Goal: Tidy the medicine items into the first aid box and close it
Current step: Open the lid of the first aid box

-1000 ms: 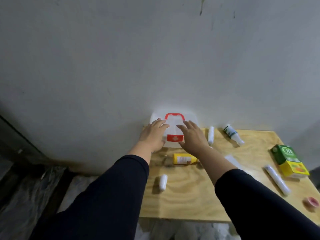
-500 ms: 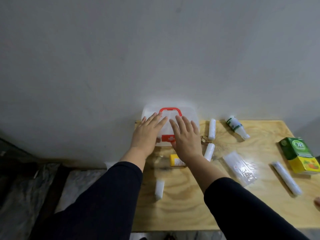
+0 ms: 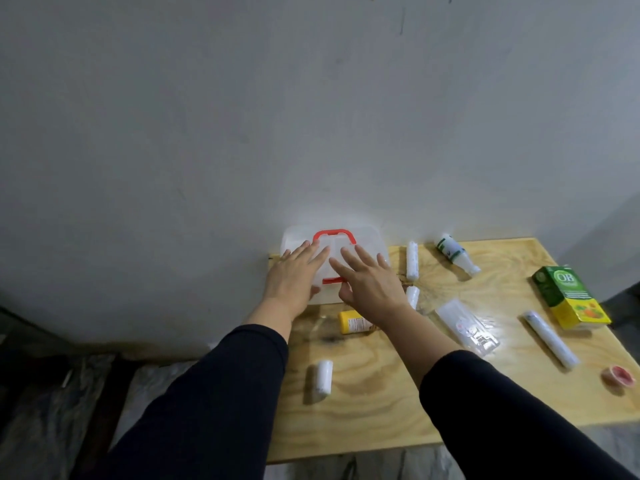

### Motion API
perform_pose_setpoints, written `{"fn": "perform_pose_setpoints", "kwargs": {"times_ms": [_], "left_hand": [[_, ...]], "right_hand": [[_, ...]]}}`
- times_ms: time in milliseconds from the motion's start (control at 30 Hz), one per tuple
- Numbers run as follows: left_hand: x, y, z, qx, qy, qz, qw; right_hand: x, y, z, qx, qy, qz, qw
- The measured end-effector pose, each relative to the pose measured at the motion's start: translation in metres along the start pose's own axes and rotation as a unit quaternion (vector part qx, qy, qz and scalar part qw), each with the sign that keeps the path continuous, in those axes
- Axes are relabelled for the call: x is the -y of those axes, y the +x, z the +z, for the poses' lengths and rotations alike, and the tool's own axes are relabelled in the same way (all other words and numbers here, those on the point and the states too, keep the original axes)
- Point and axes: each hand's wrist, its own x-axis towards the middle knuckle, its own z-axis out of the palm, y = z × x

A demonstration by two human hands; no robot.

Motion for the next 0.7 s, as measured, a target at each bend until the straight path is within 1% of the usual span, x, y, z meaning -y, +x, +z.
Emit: {"fn": "perform_pose_setpoints", "kwargs": {"times_ms": [67, 267, 367, 467, 600, 700], "left_hand": [[0.000, -0.001, -0.003, 0.004, 0.008, 0.002, 1.000], [0.003, 0.005, -0.022, 0.027, 0.012, 0.014, 0.999], [0.004, 0.008, -0.032, 0.023, 0.002, 0.015, 1.000], [0.007, 0.013, -0.045, 0.015, -0.008, 0.015, 1.000], [0.010, 0.025, -0.066, -0.021, -0.019, 0.003, 1.000], [0.012, 0.037, -0.081, -0.041, -0.016, 0.004, 0.999]], "right_hand": [[0.001, 0.000, -0.004, 0.003, -0.003, -0.001, 1.000], [0.002, 0.003, -0.024, -0.021, 0.000, 0.002, 1.000], [-0.003, 0.002, -0.032, -0.047, 0.020, 0.025, 0.998], [-0.017, -0.002, -0.035, -0.058, 0.030, 0.088, 0.994], [-0.036, -0.010, -0.031, -0.060, 0.057, 0.214, 0.973], [-0.041, -0.010, -0.020, -0.016, 0.090, 0.247, 0.965]]}}
